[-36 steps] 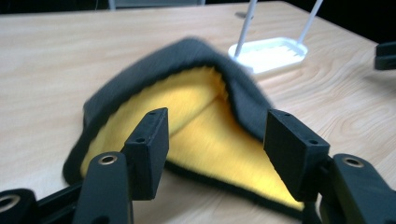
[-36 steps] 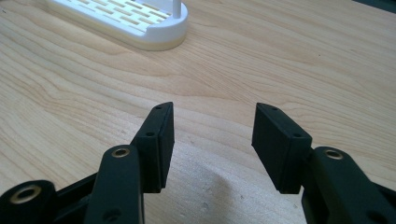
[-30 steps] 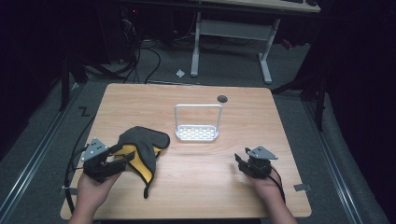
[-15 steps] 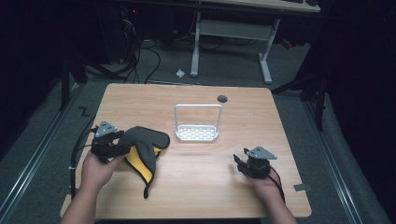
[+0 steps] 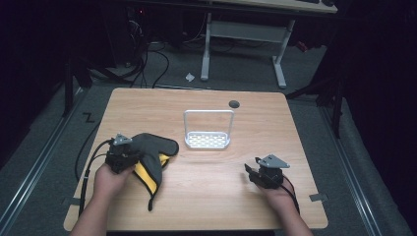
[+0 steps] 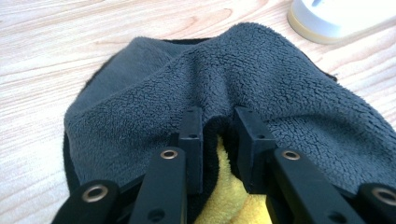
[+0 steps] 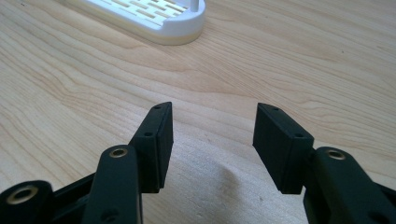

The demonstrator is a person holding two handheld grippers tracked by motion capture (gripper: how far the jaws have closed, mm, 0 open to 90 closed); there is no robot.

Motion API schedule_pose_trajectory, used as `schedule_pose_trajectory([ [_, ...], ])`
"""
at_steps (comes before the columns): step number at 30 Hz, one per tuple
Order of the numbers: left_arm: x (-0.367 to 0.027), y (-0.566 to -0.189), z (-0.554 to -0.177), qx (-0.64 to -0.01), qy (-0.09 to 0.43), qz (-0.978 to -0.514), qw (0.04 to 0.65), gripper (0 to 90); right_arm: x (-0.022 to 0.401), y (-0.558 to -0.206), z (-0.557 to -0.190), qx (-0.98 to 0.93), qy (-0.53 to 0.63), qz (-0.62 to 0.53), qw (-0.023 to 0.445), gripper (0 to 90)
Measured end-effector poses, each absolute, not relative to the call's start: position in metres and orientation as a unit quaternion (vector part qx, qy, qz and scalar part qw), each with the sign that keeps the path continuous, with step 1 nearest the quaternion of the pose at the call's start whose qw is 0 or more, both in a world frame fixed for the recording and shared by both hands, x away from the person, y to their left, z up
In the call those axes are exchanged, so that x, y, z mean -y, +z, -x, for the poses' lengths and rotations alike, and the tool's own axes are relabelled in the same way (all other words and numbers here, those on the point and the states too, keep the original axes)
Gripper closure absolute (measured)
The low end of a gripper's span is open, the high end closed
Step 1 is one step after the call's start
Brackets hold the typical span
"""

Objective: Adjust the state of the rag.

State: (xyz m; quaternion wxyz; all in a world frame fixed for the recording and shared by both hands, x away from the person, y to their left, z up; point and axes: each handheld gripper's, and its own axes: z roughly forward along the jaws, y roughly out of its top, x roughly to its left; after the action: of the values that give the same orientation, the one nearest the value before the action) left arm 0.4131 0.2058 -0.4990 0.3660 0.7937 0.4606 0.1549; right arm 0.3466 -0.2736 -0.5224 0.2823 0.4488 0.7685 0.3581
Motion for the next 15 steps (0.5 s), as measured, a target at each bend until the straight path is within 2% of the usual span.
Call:
schedule_pose_trajectory([
  [15, -0.189, -0.505, -0.355, -0.443, 0.133, -0.789, 0.405, 75.0, 0.268, -0.524, -0.346, -0.776, 0.354, -0.441, 0.279, 48.2],
])
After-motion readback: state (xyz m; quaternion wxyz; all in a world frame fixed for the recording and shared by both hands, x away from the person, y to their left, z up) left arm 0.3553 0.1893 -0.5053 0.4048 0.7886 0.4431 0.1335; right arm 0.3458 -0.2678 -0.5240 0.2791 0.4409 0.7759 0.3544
